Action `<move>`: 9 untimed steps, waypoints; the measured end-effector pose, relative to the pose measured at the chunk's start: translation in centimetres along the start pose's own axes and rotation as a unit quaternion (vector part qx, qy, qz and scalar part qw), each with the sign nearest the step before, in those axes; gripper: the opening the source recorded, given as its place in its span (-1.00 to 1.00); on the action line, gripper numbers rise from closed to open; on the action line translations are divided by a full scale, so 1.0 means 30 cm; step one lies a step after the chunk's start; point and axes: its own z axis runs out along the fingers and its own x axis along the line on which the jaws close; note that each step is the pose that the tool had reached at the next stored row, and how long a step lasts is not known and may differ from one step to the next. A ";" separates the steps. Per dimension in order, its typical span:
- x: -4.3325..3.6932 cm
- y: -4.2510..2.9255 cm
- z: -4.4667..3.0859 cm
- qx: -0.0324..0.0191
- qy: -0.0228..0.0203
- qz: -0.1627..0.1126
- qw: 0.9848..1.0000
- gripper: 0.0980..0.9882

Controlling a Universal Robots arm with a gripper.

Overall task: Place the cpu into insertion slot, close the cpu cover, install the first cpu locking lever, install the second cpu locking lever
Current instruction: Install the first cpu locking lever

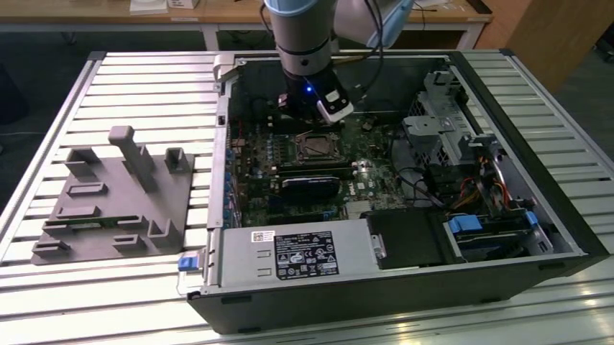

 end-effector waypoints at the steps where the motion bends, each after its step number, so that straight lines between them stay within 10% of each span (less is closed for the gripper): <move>1: 0.001 0.005 0.001 0.000 0.000 0.001 1.000 -0.98; 9: -0.004 0.027 0.011 0.007 -0.004 0.017 1.000 -0.98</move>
